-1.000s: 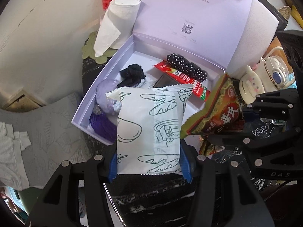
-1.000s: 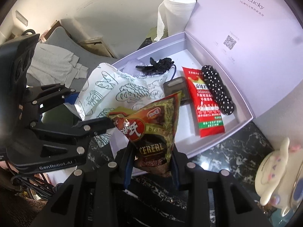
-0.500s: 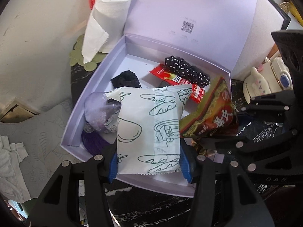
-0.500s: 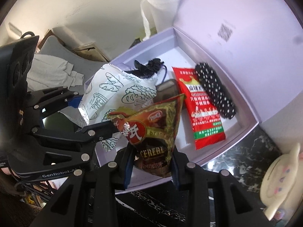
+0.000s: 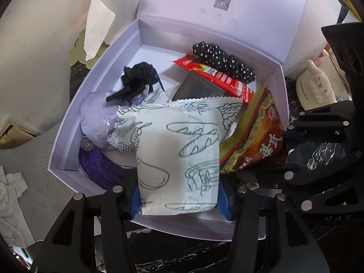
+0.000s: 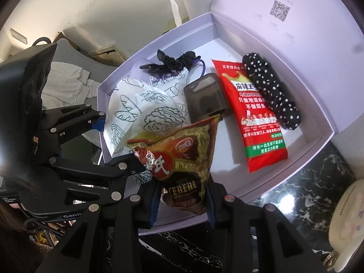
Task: Organize objects
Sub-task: 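Open the left tool releasing the white packet while the right tool releases the gold bag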
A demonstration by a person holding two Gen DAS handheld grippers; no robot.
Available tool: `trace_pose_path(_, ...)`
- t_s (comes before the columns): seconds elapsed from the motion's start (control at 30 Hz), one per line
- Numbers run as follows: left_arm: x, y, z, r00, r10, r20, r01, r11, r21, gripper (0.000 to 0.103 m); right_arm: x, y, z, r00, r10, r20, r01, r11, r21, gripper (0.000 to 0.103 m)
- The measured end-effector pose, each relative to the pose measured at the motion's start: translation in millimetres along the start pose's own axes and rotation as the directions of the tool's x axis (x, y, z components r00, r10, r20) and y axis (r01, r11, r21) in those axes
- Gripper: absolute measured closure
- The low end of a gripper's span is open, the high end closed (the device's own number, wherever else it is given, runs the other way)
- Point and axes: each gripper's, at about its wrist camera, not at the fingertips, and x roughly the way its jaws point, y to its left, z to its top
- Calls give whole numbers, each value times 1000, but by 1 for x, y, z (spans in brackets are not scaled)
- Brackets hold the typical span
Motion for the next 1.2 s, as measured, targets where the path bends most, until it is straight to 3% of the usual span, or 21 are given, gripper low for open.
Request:
trace_pose_path(0.17,6,3,-2,1000,-16,-10,16,1000,-21,51,0,3,0,1000,-7,-7,7,1000,-25,68)
trace_pose_path(0.23,7,4,-3,1000,-7,-24,7,1000,18,51,-2,4,0,1000,-16,-12,16,1000,-25,67)
trace_pose_path(0.33,4,4,-5,1000,-4,-5,4,1000,27,51,-5,4,-1,998,-62,-15,61,998,-28,61)
trace_pose_path(0.53,-8,2,-10,999,2,37,-3,1000,30,51,-17,4,-7,998,-61,0,61,997,-45,52)
trace_pose_path(1.0,-48,3,5,991,60,121,-61,998,8,49,-44,-2,-8,998,-15,66,15,1000,1,52)
trace_pose_path(1.2,-87,9,-3,984,67,167,-70,998,9,49,-51,4,-9,994,-28,101,29,1000,-12,56)
